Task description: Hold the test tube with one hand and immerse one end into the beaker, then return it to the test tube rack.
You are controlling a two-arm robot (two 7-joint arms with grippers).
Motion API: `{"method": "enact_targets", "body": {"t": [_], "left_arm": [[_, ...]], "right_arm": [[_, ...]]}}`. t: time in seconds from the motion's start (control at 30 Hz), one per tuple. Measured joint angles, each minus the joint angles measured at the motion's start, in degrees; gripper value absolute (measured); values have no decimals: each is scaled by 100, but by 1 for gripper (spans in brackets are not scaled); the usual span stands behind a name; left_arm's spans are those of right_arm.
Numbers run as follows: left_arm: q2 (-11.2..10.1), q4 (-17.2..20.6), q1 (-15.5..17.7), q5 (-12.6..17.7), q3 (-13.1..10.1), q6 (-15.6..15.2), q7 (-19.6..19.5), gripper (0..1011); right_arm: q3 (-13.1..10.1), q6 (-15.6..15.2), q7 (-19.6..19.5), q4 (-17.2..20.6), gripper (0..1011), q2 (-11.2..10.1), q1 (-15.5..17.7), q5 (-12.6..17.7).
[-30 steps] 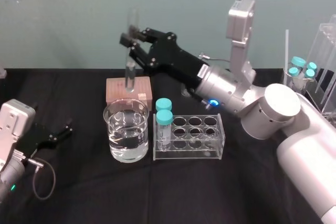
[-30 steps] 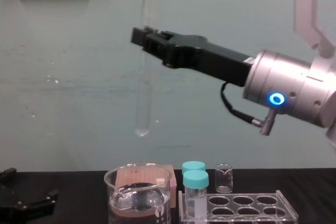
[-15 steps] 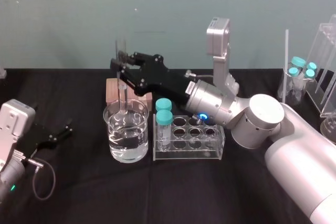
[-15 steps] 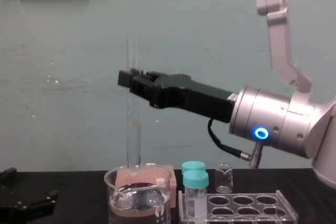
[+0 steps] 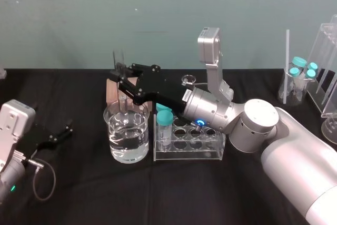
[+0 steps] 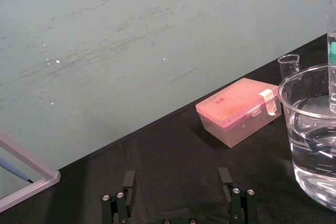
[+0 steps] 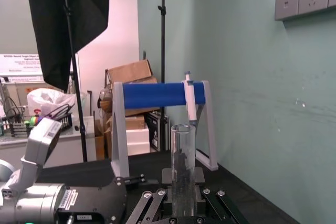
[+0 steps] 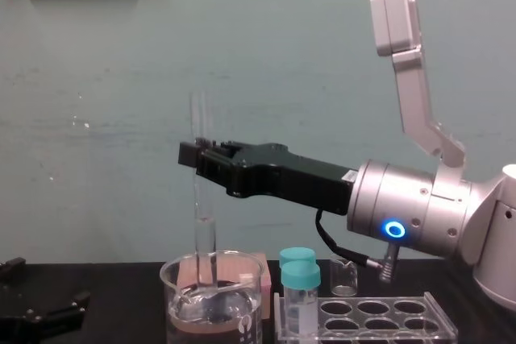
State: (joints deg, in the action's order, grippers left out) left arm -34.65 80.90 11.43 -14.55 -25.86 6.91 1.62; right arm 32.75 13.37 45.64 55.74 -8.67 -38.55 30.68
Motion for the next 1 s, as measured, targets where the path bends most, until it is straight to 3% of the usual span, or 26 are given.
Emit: {"method": "enact_targets", "body": {"t": [1.0], "left_arm": [[0,0,0,0,0,0,0,1000]], "right_arm": [[2,-199,-49,-205,226,8,38,-94]]}}
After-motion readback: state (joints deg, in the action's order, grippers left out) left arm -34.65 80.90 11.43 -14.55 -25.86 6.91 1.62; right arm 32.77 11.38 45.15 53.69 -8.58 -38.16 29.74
